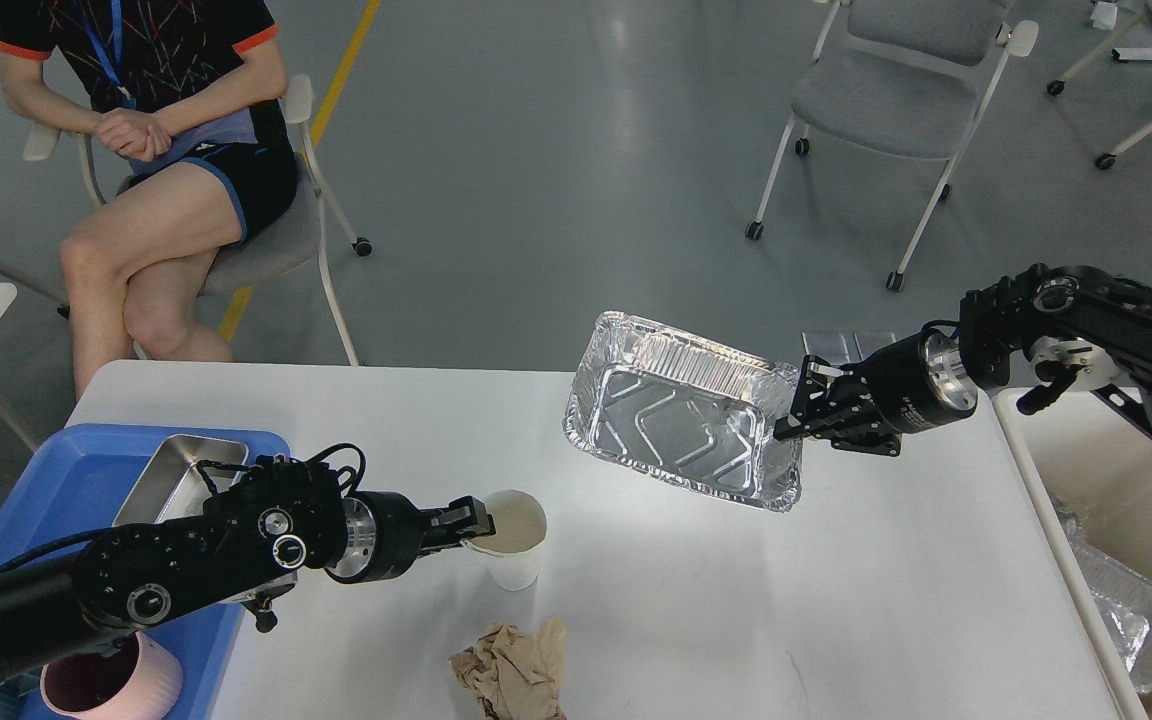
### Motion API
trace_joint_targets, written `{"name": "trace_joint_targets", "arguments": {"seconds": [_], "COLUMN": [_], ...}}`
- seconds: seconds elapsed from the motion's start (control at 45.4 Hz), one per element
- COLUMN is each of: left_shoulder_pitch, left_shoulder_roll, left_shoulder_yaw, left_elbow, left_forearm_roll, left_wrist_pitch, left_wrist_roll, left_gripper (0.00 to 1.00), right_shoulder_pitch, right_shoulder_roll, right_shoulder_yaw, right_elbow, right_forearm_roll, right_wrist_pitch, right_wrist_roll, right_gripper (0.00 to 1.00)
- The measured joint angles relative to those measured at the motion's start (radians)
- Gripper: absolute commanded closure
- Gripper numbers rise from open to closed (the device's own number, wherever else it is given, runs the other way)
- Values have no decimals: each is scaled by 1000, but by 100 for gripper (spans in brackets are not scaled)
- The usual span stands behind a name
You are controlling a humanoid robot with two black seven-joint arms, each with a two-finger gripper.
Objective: Tidy desktop
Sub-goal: 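Lift the paper cup and drop it into the held foil tray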
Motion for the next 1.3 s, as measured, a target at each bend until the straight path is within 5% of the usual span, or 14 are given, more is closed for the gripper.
{"name": "trace_joint_targets", "arguments": {"seconds": [0.286, 0.462, 0.638, 0.815, 1.013, 1.299], "left_shoulder_pitch": [-19, -98, -168, -176, -186, -270], "left_shoulder_roll": [29, 194, 507, 697, 729, 637], "left_shoulder_yaw": [-10, -22, -146, -419, -652, -670], "left_elbow": [-28, -174, -370, -403, -400, -340], "left_forearm_roll": [65, 59, -27, -160, -212, -223], "left_wrist_pitch": [-6, -40, -224, -476, -562, -544], "left_wrist_roll": [7, 24, 31, 27, 29, 33], "left_gripper": [100, 100, 100, 100, 100, 99], "right_shoulder_pitch": [-1, -19, -26, -19, -18, -13], "right_shoulder_roll": [-6, -6, -8, -5, -1, 0], "right_shoulder_yaw": [9, 18, 27, 37, 39, 39], "right_elbow": [-1, -4, -2, -1, 1, 6], "right_forearm_roll": [-1, -2, -3, -3, -9, -10], "right_wrist_pitch": [0, 0, 0, 0, -2, -3], "right_wrist_roll": [0, 0, 0, -3, -6, -6], "right_gripper": [100, 100, 100, 100, 100, 100]}}
